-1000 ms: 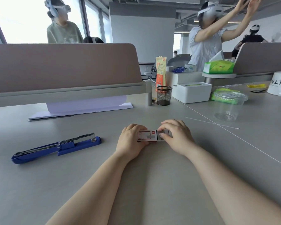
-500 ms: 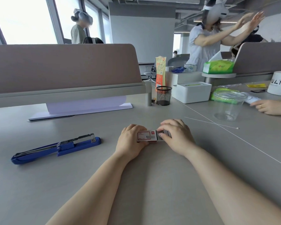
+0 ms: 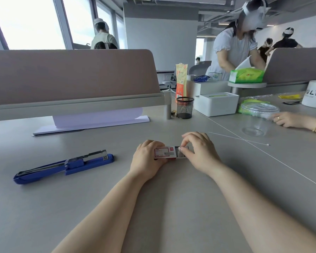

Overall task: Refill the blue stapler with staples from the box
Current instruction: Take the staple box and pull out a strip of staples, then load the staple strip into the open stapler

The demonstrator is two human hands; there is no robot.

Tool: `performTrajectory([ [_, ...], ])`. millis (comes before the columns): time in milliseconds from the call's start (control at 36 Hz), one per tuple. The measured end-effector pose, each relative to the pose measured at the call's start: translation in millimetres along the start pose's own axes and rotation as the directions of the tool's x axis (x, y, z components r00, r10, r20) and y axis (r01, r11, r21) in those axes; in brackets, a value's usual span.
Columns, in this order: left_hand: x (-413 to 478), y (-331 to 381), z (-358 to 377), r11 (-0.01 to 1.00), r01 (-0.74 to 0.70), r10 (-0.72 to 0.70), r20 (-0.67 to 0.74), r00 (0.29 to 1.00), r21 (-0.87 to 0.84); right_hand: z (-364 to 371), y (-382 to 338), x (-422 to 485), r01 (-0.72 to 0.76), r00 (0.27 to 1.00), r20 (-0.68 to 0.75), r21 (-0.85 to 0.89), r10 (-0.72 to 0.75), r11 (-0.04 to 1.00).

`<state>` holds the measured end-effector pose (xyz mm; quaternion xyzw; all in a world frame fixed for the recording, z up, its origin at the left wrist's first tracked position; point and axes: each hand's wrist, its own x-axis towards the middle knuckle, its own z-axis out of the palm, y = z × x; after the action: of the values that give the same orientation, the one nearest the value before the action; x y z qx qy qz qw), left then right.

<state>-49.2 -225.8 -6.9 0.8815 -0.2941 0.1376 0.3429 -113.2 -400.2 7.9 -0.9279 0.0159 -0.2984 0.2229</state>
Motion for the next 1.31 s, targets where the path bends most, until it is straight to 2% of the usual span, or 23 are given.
performTrajectory([
  [111,0,-1,0,0.999,0.049,-0.049,0.0,0.999,0.001,1,4,0,-0.083,0.995,0.066,0.026,0.081,0.996],
  [167,0,-2,0,0.998,0.069,-0.069,-0.006,0.998,0.007,0,4,1,-0.165,0.985,0.074,0.105,0.158,0.981],
  [222,1,-4,1,0.996,0.093,-0.093,-0.011,0.996,0.018,-4,2,2,-0.289,0.957,0.094,0.229,0.275,0.93],
  [278,1,-5,2,0.993,0.116,-0.116,-0.017,0.993,0.03,-8,2,3,-0.427,0.903,0.199,0.31,0.381,0.849],
  [333,2,-7,2,0.991,0.129,-0.128,-0.017,0.992,0.045,-8,5,1,-0.517,0.847,0.301,0.278,0.437,0.81],
  [389,2,-7,2,0.989,0.139,-0.139,-0.005,0.99,0.057,-7,6,0,-0.549,0.815,0.332,0.179,0.476,0.816],
  [500,2,-6,3,0.986,0.145,-0.146,0.008,0.989,0.078,-6,0,-3,-0.488,0.846,0.265,0.036,0.463,0.872],
  [639,3,-7,2,0.985,0.169,-0.169,0.0,0.986,0.032,-2,7,-1,-0.424,0.901,0.179,0.166,0.395,0.891],
  [750,5,-10,-1,0.969,0.233,-0.238,-0.06,0.969,-0.088,-2,8,-2,-0.351,0.92,0.225,0.106,0.321,0.931],
  [861,4,-13,-5,0.962,0.269,-0.273,-0.105,0.956,-0.055,-2,5,-3,-0.298,0.922,0.269,0.033,0.278,0.954],
  [944,3,-14,-8,0.946,0.303,-0.308,-0.027,0.951,-0.112,-4,5,-3,-0.264,0.93,0.261,-0.011,0.258,0.964],
  [1056,2,-19,-11,0.952,0.283,-0.279,0.046,0.959,-0.115,-2,-2,-3,-0.191,0.941,0.271,-0.069,0.203,0.979],
  [1194,2,-17,-10,0.96,0.261,-0.261,0.013,0.965,-0.1,4,-13,-2,-0.131,0.941,0.307,-0.051,0.14,0.99],
  [1306,3,-18,-8,0.962,0.259,-0.259,0.01,0.966,-0.086,5,-14,-1,-0.155,0.938,0.317,0.016,0.142,0.988],
])
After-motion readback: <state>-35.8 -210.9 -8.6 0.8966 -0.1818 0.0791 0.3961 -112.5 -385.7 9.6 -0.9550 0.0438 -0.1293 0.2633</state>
